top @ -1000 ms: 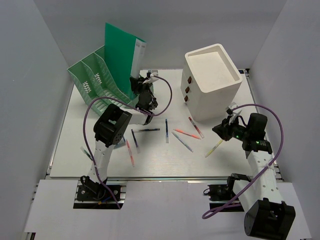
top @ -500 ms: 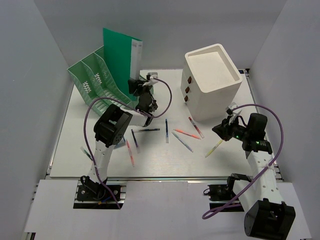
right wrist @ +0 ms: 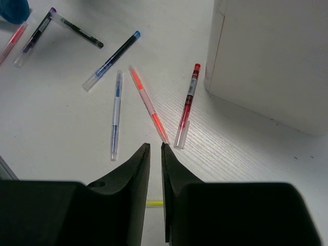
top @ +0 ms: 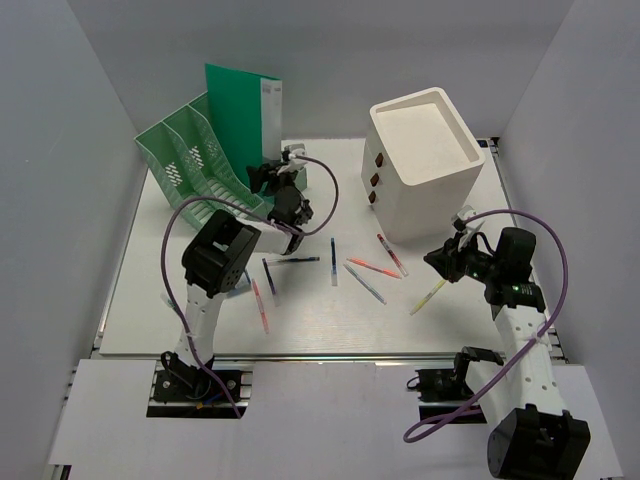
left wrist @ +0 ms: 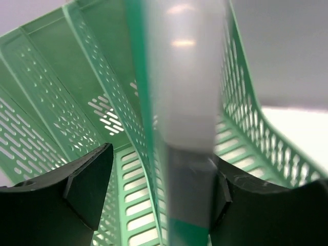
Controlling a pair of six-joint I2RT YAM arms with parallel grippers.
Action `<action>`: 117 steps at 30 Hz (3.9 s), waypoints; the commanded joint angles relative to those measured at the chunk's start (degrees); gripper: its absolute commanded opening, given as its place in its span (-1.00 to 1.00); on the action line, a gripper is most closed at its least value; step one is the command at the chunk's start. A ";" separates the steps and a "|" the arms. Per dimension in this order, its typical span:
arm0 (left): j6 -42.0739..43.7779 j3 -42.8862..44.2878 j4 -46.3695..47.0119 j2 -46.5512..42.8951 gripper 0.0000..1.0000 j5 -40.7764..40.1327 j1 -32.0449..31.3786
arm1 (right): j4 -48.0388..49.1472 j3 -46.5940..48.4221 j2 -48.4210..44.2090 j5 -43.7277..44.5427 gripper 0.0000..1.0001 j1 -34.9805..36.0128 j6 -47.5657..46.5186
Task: Organize the desk
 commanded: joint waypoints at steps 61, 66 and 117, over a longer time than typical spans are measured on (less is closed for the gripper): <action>-29.62 18.96 -42.08 -18.76 -1.00 7.90 4.43 | -4.45 0.84 -5.29 -6.32 -0.59 0.19 -4.51; -24.95 15.79 -34.07 -18.42 -1.00 7.03 3.90 | -4.62 0.84 -5.46 -6.32 -0.59 0.19 -4.69; -11.85 2.16 4.70 -8.05 -1.00 3.25 2.84 | -5.33 0.67 -3.70 -6.85 -0.59 0.19 -6.01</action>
